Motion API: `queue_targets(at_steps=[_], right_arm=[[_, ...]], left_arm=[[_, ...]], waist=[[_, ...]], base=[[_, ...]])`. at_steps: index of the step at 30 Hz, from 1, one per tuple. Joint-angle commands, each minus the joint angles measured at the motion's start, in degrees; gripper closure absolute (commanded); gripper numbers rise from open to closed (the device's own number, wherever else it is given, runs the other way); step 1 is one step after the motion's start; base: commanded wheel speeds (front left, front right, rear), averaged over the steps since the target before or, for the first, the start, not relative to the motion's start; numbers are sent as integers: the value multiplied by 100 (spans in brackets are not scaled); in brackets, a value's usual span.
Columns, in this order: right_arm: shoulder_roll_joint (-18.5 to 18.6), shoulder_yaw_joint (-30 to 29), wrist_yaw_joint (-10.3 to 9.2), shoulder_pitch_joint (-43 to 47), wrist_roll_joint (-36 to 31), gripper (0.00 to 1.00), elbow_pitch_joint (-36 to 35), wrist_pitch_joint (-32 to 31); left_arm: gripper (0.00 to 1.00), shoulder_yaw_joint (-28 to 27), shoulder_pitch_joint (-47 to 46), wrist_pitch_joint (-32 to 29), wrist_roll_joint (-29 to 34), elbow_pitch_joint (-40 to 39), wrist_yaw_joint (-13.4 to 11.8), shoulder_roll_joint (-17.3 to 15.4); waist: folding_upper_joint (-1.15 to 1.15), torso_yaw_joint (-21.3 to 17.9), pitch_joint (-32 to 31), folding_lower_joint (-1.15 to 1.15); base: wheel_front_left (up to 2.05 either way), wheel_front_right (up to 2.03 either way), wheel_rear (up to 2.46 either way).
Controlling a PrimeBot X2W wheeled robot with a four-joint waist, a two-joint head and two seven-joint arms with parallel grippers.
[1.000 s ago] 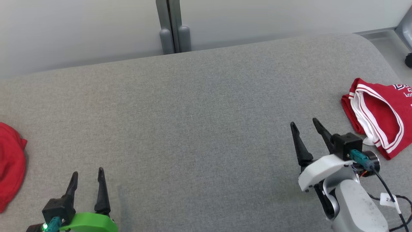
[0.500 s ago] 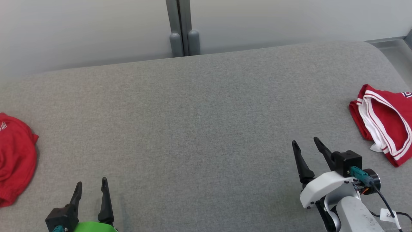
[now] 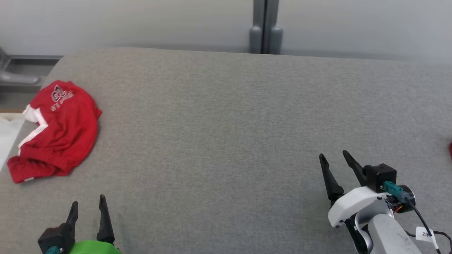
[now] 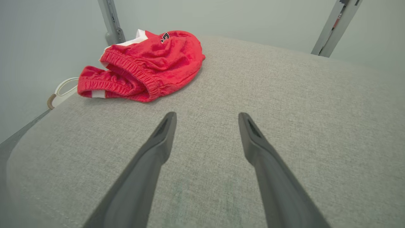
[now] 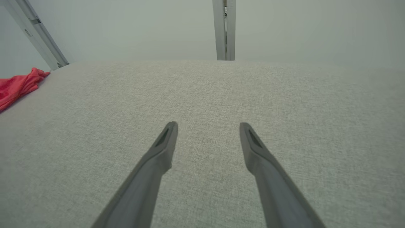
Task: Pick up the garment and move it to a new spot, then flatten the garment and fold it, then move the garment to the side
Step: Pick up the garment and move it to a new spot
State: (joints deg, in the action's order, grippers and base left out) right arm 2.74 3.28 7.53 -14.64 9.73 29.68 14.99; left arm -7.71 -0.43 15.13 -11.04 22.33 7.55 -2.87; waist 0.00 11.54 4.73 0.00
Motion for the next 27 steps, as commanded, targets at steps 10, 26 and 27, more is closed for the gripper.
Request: queue_targets(at_steps=[10,26,27], right_arm=[[32,77,-10,-118,38,0,124,25],[34,303,-10,-709,-346,0,-29,25],[34,303,-10,-755,-379,0,-50,25]], left_arm=[[0,-325,97,-1,-103,136,-13,-14],[0,-59,-1252,-1,-821,590,-13,-444],[0,24,-1396,-2,-912,639,-13,-523]], waist=[[0,1298,81,0],[0,1095,949,0],[0,1065,1019,0]], base=[[0,0,0],[0,0,0],[0,0,0]])
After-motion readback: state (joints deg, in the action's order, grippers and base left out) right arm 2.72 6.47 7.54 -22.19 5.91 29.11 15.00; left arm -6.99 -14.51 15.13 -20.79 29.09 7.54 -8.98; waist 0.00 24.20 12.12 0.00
